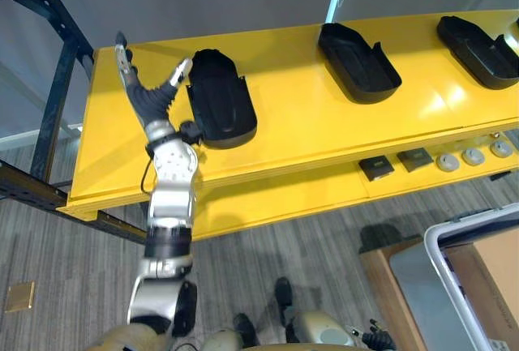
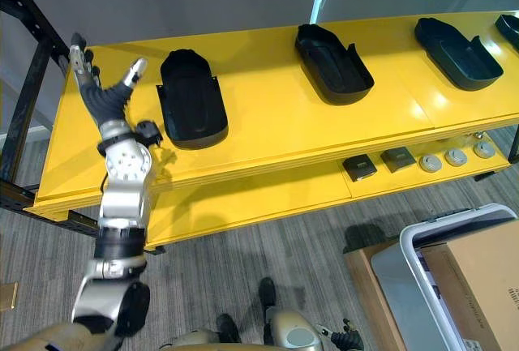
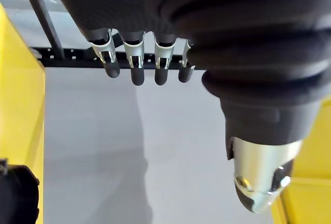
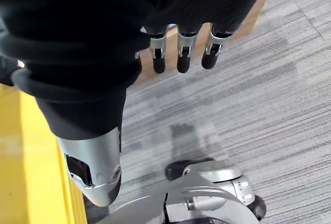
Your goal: Walk over and take plastic housings, then place them on the shelf
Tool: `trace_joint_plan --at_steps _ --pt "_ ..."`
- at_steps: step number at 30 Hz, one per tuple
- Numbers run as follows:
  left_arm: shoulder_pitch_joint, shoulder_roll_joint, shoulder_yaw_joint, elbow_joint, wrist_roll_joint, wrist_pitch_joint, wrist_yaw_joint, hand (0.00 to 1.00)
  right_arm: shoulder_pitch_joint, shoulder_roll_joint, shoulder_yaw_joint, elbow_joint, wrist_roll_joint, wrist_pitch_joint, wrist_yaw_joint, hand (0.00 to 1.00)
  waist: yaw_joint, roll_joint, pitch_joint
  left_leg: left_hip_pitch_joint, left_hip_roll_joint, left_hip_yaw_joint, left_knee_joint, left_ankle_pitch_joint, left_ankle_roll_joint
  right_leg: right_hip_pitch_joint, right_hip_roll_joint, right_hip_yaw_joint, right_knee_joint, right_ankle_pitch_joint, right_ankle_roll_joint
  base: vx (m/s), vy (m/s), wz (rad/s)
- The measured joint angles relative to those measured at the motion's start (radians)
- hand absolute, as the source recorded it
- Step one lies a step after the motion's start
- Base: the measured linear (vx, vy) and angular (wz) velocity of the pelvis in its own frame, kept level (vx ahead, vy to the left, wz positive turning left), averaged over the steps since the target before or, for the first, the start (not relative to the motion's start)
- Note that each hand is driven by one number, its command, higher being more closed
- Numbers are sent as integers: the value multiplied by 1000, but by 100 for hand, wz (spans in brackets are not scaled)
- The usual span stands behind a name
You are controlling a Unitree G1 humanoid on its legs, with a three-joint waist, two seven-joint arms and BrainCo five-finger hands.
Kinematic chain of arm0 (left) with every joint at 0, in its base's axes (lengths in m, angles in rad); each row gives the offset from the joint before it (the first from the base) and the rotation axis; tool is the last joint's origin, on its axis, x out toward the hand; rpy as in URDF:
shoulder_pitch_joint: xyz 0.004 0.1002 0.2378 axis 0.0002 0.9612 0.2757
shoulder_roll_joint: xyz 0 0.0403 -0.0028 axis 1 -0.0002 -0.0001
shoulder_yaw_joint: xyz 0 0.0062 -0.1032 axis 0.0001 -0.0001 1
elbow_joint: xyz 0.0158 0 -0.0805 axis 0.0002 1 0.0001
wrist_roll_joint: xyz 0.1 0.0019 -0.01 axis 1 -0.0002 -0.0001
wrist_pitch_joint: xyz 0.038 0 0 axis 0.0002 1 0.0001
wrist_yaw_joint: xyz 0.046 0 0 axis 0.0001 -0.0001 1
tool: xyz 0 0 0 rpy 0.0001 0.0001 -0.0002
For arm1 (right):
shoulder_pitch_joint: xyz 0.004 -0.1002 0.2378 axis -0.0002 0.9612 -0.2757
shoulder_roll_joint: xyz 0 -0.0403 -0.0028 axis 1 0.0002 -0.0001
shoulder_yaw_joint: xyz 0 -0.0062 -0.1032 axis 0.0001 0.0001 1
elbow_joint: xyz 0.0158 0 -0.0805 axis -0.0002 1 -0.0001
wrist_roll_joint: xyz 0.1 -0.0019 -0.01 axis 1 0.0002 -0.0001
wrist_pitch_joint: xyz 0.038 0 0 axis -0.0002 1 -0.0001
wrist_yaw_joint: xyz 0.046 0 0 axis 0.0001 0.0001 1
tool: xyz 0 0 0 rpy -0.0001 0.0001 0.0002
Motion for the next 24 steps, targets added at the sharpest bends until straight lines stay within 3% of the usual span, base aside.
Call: trace_joint_plan --at_steps 5,9,24 --pt "145 16 -80 -1 99 -39 -52 100 0 -1 1 0 0 -5 -2 0 0 0 0 -1 1 3 0 0 0 -1 1 0 -2 0 0 -15 14 0" --pt "160 26 -92 3 145 -53 -90 100 -1 -2 5 2 -1 -6 -5 0 0 1 0 -7 4 14 1 0 -1 -6 2 3 -10 1 0 -1 16 -2" --pt "81 112 -97 212 152 -52 -112 100 -32 -27 46 30 -6 -3 -5 0 -18 12 -21 -25 11 53 -1 4 0 -35 10 25 -18 8 7 0 18 -6"
